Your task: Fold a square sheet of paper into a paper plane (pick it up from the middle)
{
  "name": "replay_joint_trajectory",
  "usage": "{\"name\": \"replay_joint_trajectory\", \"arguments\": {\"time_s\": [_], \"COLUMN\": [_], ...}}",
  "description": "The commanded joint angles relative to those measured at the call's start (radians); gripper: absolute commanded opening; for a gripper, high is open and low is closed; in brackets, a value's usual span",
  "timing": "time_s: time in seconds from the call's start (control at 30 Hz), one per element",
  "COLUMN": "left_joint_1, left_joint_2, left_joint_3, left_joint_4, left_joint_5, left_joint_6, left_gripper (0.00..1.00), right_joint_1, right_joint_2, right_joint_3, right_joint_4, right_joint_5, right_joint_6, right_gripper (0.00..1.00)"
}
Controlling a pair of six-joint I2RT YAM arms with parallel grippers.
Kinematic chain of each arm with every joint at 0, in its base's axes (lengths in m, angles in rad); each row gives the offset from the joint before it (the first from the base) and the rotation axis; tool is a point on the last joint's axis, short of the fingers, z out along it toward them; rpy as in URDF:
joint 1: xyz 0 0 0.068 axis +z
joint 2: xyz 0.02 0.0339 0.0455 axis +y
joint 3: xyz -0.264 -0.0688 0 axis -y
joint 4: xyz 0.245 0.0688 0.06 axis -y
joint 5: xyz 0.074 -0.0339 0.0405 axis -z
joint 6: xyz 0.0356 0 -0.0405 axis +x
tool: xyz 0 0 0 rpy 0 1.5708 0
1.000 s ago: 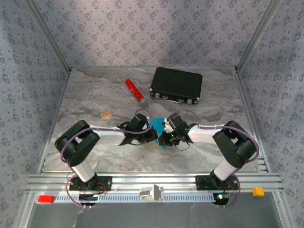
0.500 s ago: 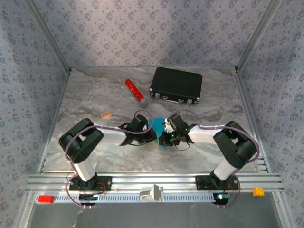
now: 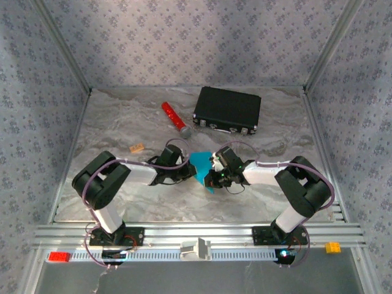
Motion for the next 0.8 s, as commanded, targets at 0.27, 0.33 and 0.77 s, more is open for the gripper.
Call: {"name": "replay_joint_trajectory", "arguments": {"time_s": [0.27,0.33,0.77], "left_joint_1": [0.073,0.079,0.026], "left_joint_2": [0.0,-0.014,-0.115], "left_joint_3": [-0.047,-0.046,-0.005], "left_joint_4": [0.037,0.034,-0.006], "left_joint_5": [-0.015,-0.016,-0.009], "left_joint_6": [0.075,0.078,0.075], "left_gripper": [0.09,0.09,0.12], "right_joint_1": [-0.009,-0.009,-0.017], "right_joint_2": [0.016,0.016,0.015], "right_joint_3": [-0.039,-0.04,-0.026], "right_joint_4": [-0.092,-0.09,-0.094], "right_joint_5": [0.058,0.057,0.049], "right_joint_6": [-0.008,-0.008,-0.01], "right_gripper": [0.01,0.01,0.01]}}
